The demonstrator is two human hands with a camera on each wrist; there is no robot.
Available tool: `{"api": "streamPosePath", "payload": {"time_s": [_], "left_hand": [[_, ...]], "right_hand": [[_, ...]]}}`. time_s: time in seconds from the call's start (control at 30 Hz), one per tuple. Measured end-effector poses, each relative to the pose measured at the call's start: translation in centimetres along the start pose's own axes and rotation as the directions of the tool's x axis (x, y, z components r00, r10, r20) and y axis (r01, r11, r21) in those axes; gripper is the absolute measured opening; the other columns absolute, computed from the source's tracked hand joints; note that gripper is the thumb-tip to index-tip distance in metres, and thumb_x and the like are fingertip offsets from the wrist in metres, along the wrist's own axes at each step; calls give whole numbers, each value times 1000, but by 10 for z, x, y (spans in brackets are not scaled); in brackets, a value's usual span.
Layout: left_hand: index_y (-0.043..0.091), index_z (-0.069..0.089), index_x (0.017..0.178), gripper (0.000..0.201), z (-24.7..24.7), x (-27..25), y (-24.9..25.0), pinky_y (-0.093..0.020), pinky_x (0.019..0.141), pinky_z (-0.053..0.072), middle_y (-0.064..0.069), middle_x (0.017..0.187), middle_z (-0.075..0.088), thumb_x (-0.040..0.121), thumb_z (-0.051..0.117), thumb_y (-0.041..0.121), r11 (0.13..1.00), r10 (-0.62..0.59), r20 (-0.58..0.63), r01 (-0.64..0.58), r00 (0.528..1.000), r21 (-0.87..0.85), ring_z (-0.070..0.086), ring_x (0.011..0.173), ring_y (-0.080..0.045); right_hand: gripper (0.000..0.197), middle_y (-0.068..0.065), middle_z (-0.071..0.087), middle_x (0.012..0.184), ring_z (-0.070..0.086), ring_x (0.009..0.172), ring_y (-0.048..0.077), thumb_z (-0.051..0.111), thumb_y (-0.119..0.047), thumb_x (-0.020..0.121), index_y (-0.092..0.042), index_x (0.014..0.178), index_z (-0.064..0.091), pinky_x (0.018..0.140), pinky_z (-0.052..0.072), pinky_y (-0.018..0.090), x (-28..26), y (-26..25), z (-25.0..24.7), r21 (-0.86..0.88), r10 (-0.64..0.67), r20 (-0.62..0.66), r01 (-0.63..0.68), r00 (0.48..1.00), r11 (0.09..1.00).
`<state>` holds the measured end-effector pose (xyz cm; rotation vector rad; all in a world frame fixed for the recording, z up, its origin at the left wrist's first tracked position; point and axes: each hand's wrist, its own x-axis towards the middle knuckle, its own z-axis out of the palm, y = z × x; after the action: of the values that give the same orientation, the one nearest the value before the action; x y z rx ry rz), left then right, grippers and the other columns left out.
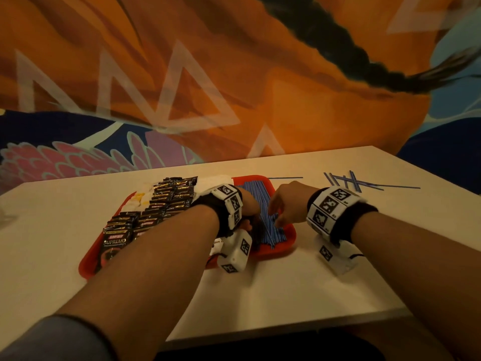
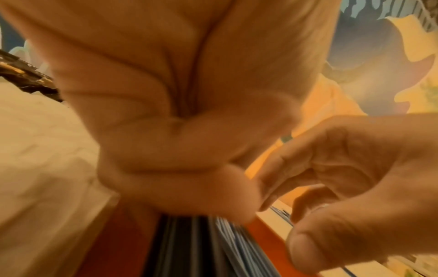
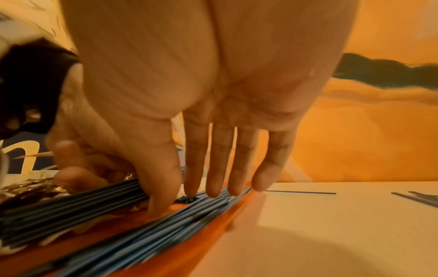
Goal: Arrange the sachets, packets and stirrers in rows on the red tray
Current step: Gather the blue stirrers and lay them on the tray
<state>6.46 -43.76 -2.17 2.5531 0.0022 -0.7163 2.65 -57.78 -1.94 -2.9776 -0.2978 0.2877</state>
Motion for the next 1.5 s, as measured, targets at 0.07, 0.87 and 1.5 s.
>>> {"api": "streamPosePath", "payload": {"time_s": [0.07,0.87,1.5], "left_hand": [[12,63,90,12,1,4,0,-25,75,55,-5,77,66,94,68,23,999,0,18,0,1000,35,61,61,-17],[11,65,120,32,-1,-5,3,-26,85,55,-3,95,73,99,60,35,846,191,-39,-144,981,513,69,83,-17],[12,71,107,31,5,-8,-4,-28,78,57,-5,101,75,84,78,31,752,323,-22,-243,946,612,71,93,-19]], "right_hand": [[38,-5,68,116,61,105,14,79,-34,81,-25,116,69,88,50,27,2,1,2,-4,-2,-1,2,1000,1000],[67,-2,59,128,56,115,19,81,-46,75,-26,133,55,93,50,31,0,-8,9,-75,-51,71,56,996,996],[62,-7,62,128,57,116,15,79,-46,78,-25,132,58,93,45,29,-3,-2,6,11,-47,41,47,998,999]]}}
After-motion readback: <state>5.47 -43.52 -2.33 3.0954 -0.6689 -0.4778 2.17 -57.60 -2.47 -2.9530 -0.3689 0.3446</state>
